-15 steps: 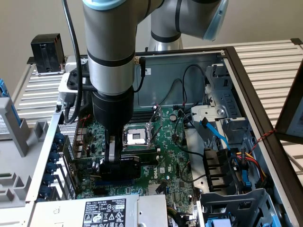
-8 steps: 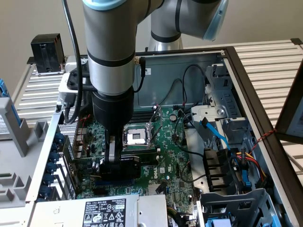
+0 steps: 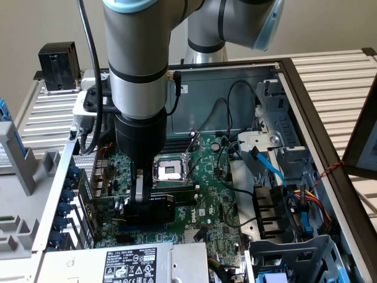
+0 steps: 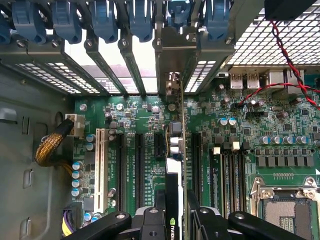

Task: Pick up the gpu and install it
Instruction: 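Press down on the gpu until it lock into place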

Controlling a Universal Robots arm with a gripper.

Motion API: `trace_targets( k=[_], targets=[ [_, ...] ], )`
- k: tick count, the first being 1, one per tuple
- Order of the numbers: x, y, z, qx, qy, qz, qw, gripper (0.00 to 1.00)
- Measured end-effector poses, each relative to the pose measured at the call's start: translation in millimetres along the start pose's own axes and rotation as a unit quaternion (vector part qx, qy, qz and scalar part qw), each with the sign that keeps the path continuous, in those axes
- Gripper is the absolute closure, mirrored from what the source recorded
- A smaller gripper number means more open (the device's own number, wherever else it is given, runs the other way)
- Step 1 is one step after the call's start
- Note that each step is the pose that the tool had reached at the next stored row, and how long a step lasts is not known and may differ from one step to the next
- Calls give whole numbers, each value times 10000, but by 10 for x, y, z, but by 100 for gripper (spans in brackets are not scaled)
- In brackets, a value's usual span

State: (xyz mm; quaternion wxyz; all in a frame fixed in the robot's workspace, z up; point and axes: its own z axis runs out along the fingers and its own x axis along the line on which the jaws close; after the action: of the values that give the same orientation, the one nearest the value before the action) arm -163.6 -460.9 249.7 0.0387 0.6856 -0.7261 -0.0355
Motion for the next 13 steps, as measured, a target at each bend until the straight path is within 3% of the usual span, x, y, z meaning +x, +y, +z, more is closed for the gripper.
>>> trace_targets(
  k=[13],
  targets=[
    [0,0,0,0,0,0,10000,74]
  ],
)
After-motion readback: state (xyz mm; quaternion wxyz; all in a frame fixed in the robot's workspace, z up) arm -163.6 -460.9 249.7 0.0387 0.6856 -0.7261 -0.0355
